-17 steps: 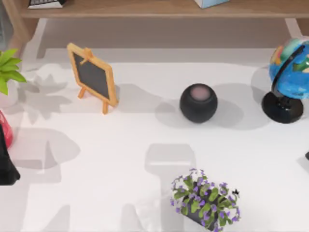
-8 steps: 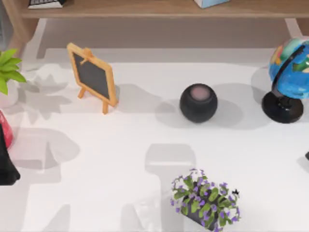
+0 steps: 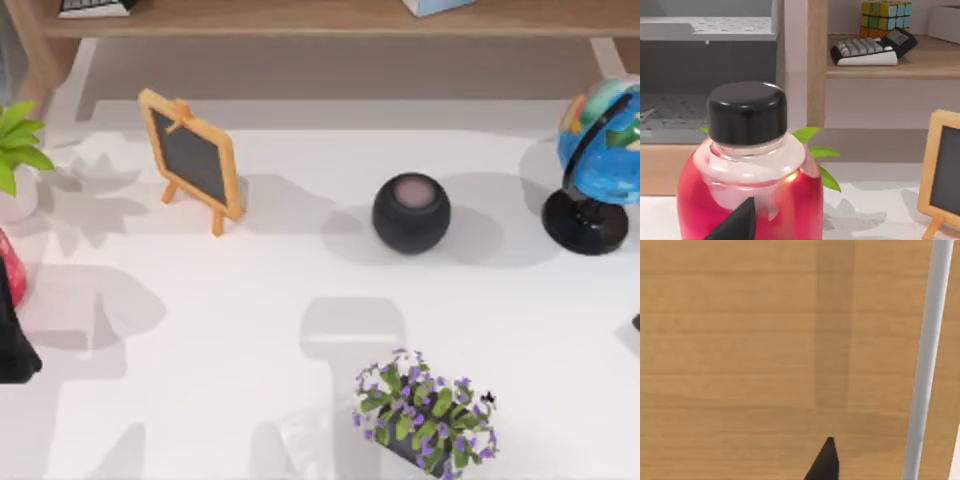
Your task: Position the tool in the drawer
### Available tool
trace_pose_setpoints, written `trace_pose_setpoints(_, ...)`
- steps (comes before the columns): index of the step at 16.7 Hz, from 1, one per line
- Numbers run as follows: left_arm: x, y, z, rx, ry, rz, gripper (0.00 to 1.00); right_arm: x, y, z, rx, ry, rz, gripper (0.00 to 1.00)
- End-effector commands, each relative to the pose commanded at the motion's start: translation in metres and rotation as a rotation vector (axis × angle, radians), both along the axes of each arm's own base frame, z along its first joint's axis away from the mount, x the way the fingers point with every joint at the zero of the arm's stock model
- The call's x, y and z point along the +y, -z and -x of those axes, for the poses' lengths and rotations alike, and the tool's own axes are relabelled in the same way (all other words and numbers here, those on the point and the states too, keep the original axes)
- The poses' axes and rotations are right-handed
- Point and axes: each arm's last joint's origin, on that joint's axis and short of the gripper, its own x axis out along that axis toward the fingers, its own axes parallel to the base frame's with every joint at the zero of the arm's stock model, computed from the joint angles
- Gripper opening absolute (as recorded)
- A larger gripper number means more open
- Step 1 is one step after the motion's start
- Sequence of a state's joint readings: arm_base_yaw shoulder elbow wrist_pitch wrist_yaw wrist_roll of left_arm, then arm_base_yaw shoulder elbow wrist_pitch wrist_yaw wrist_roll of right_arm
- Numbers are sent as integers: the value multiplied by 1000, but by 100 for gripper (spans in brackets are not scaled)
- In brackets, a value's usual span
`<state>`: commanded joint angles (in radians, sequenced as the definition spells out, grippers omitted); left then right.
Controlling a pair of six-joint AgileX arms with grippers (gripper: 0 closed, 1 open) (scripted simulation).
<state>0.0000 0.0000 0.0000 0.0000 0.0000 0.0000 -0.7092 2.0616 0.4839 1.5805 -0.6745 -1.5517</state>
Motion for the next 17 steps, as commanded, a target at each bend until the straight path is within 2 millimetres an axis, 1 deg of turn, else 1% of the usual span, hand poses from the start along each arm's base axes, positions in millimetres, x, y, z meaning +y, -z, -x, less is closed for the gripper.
trace_pose_setpoints(2,0,0,0,0,0,0,100,0,0,0,0,0,0,98)
trace_pose_setpoints(3,0,0,0,0,0,0,100,0,0,0,0,0,0,100)
trace_pose_setpoints(12,0,0,0,0,0,0,100,0,0,0,-2,-1,2,100)
trace_pose_setpoints(17,0,0,0,0,0,0,100,0,0,19,-1,-2,0,100)
